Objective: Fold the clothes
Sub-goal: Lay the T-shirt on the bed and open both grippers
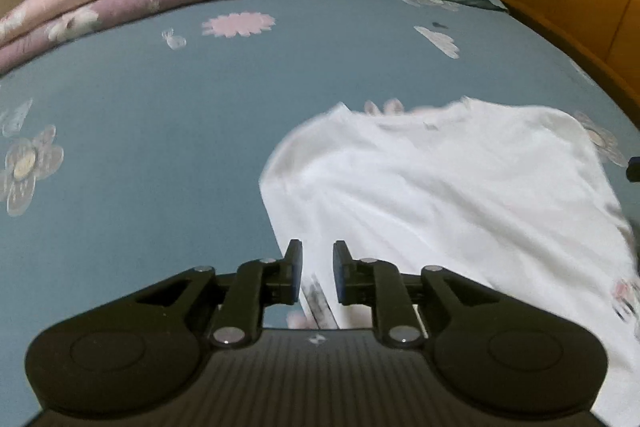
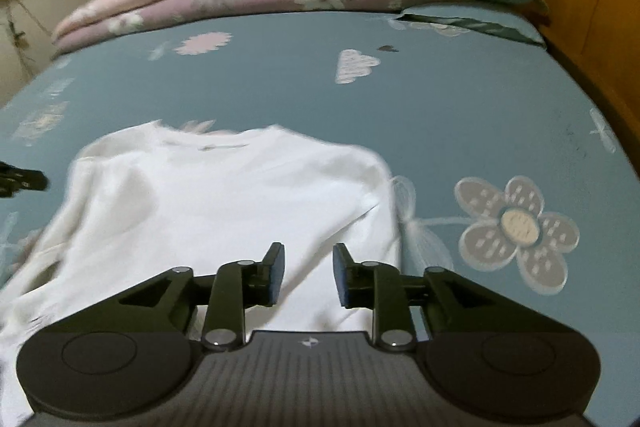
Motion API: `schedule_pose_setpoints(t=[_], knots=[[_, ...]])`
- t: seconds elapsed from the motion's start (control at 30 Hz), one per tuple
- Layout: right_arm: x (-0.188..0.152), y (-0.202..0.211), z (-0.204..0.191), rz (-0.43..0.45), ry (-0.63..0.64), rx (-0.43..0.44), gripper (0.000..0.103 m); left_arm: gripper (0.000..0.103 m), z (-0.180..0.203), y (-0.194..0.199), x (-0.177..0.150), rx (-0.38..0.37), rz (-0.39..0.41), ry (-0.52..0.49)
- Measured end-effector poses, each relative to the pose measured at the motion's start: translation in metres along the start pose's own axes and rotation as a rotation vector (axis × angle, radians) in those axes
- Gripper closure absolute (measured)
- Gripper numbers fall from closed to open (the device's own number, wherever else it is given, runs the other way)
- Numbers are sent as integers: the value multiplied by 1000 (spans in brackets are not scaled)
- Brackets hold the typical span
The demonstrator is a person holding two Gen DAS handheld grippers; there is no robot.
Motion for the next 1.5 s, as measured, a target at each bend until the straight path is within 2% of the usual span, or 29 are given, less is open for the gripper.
schedule_pose_setpoints(t=[0.23,0.4,0.53,0.73,0.87,1.0,1.17,1.5], knots=[[-57,63,-39,6,25,93,61,84,36,44,-42,-59,5,14],[-101,94,-58,30,-6,157,56,62,55,68,-77,-95,36,64],[-138,109,-66,45,-71,200,52,58,64,79,-108,-120,39,136],[-182,122,-66,45,-174,240,49,58,73,86,-149,-185,34,277],[-194,126,-58,43,-246,258,48,57,79,85,-167,-254,21,345],[-201,126,-53,34,-270,255,47,52,86,82,-179,-268,3,383],[-206,124,-49,30,-288,255,45,51,89,73,-194,-301,-16,459],[-207,115,-42,20,-330,271,45,50,87,62,-184,-305,61,515]])
Point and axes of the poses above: each gripper's, at about its wrist camera, not at the fingertips, and y roughly against the way its jaws point, z to its right, x to its top, the point moved 2 cm from there along -y, roughly the way its jaws point, and after that the axes turned 15 degrees about -y, right-handed, at the moved point
